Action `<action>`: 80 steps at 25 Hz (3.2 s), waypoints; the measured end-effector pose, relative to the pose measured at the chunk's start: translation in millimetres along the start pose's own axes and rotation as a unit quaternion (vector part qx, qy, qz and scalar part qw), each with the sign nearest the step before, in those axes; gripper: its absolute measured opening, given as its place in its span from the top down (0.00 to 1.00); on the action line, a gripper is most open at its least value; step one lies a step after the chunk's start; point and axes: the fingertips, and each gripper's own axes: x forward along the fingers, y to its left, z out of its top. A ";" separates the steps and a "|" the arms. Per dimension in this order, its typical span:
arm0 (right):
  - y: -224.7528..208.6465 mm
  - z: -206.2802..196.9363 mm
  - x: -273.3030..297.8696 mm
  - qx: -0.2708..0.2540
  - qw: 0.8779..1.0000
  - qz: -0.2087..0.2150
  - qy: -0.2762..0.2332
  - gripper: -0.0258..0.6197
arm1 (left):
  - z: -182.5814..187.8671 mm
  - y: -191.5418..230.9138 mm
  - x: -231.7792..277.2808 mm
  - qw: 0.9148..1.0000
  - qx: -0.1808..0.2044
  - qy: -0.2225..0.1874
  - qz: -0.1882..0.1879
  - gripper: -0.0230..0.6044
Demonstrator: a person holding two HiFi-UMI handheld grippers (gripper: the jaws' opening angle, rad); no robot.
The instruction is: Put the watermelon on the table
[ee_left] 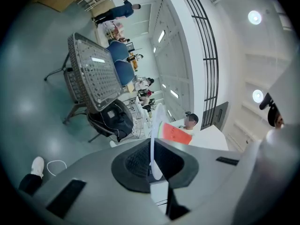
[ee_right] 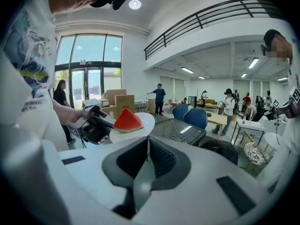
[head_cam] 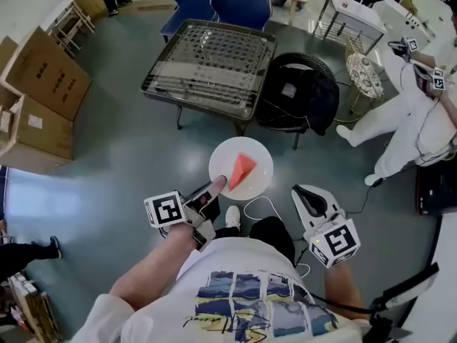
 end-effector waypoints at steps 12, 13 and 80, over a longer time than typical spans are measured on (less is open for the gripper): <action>-103.9 42.9 119.8 -0.039 0.997 0.073 -0.006 0.88 | 110.3 17.2 84.4 0.996 -0.040 -0.075 0.002 0.93; -115.4 49.5 130.8 -0.045 0.995 0.084 -0.010 0.88 | 121.7 17.2 92.1 0.995 -0.039 -0.086 0.003 0.93; -209.5 154.6 624.5 0.038 0.984 0.051 0.168 0.88 | 750.3 495.8 179.6 0.956 -0.040 -0.089 0.277 0.92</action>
